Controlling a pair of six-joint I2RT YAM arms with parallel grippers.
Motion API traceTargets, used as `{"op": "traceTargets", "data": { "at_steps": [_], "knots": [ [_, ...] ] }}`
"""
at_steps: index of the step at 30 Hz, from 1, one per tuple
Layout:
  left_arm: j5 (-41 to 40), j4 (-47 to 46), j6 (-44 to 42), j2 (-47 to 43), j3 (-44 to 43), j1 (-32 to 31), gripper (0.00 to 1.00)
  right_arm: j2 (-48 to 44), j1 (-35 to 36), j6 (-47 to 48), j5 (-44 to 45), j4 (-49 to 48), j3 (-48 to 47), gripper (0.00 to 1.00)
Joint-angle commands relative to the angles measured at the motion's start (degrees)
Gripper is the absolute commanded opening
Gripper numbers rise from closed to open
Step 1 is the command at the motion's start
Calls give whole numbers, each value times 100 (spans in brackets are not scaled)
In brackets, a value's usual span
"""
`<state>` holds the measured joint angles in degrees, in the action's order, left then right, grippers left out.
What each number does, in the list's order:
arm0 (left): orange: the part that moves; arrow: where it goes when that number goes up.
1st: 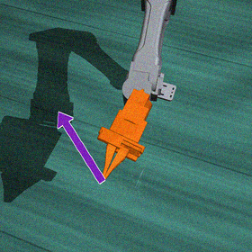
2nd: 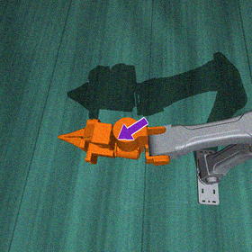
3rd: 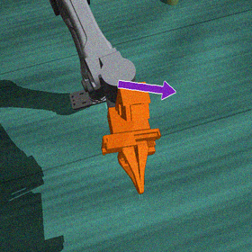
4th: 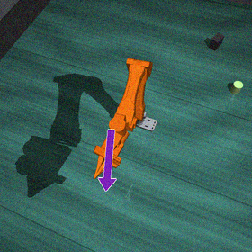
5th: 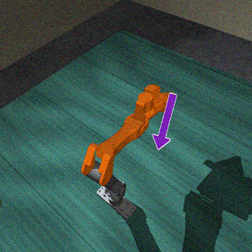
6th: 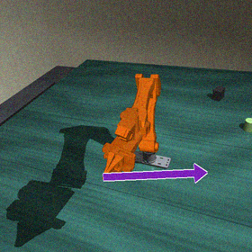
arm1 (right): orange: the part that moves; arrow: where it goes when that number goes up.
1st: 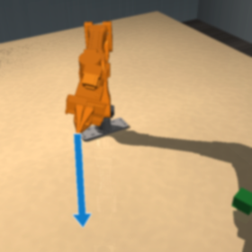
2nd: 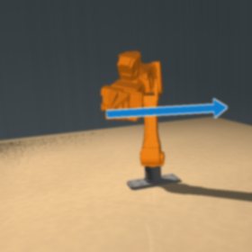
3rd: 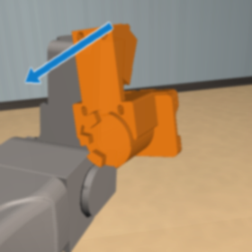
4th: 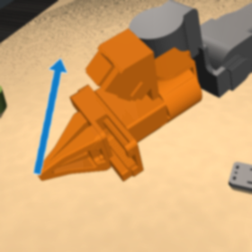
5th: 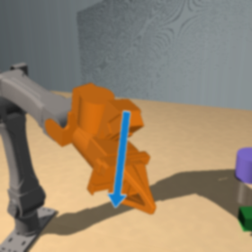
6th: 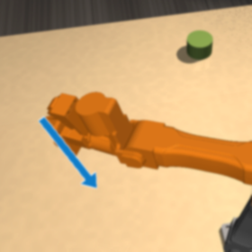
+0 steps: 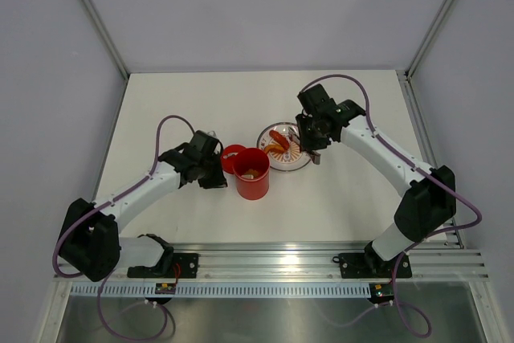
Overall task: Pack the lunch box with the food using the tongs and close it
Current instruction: Pick up the fake food from the plate.
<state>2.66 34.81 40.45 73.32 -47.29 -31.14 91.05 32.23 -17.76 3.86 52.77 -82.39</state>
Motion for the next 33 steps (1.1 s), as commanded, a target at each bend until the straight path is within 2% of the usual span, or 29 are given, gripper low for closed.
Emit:
{"op": "traceTargets", "data": {
  "at_steps": [1,11,33],
  "knots": [
    [-160,17,-81,-178,-219,37,17,-34,38,184,-104,-74,-313,33],
    [-151,9,-72,-116,-272,29,17,220,38,615,-227,23,-567,47],
    [-204,9,-2,-99,-246,37,17,879,47,1055,-192,-136,-744,50]
  ]
}}
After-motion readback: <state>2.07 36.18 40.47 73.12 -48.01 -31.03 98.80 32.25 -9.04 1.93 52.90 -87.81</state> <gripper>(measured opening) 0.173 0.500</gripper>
